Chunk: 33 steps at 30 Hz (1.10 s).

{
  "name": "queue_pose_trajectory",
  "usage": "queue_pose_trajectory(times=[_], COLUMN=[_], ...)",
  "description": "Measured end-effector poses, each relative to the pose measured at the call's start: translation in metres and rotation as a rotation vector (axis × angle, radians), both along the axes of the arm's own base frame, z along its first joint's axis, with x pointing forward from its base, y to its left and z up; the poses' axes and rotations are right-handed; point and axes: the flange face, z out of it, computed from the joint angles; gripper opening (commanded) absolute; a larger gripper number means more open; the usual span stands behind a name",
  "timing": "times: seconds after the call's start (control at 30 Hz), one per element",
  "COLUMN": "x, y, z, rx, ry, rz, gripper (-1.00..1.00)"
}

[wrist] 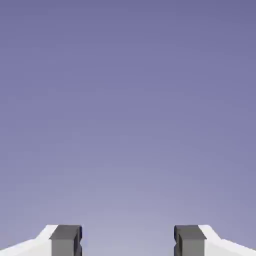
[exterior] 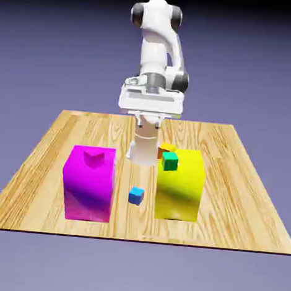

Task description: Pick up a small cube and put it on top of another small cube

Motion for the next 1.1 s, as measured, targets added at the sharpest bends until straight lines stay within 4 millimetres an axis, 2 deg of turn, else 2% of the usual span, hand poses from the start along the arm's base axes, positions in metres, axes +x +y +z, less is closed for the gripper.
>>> queue_pose_trajectory(times=[0.13, 0.47, 0.77, 0.9, 1.1], x=[0.014, 0.033, 0.037, 0.012, -0.059], y=[-0.004, -0.012, -0.021, -0.022, -0.016], z=[0.002, -0.076, -0.148, -0.205, -0.274], rx=[-0.104, -0.426, -0.599, -0.602, -0.502], ry=[-0.001, 0.215, 0.389, 0.53, 0.753], rz=[0.092, 0.397, 0.736, 0.919, 1.049], gripper=[0.0, 0.0, 0.0, 0.0, 0.0])
